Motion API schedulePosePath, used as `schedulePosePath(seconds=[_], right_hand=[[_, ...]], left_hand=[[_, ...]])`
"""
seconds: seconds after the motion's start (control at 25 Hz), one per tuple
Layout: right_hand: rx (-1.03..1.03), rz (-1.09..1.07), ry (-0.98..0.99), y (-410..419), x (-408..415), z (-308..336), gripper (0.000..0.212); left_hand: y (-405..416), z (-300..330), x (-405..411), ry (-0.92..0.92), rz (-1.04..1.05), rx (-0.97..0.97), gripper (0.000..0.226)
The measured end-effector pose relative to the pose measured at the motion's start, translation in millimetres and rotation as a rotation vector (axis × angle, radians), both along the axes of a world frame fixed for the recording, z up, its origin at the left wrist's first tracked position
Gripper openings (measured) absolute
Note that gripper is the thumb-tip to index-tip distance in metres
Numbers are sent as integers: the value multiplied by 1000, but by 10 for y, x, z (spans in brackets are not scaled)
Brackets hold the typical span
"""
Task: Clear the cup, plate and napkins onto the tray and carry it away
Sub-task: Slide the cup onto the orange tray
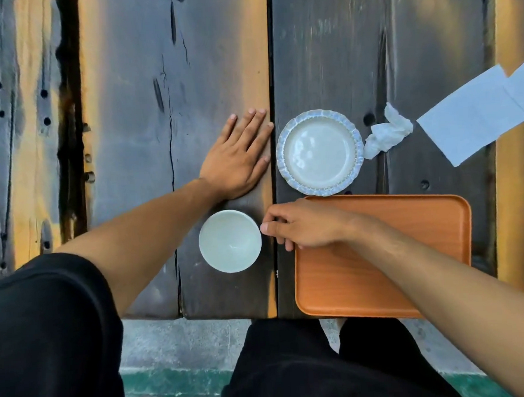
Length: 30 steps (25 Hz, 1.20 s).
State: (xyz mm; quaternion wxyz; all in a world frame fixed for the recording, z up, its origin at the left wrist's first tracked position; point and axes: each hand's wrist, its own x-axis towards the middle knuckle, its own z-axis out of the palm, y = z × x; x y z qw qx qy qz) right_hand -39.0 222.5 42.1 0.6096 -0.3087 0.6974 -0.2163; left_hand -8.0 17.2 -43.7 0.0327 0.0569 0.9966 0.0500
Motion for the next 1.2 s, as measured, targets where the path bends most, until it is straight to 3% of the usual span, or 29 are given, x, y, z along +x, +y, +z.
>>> schedulePosePath(seconds=[0.24,0.48,0.96,1.2], right_hand=[[7,113,49,-23,32,-47,31],[-49,33,24,67,130,-54,32],[-121,-437,-42,1134,114,195,30],[-92,-479,-14,1503,-45,101,31]], left_hand=[[-28,-33,-3,29,8,34,62],[-20,-29,-2,39,22,57,63],[3,1,10,25,61,111,62],[5,6,7,36,68,132,61]])
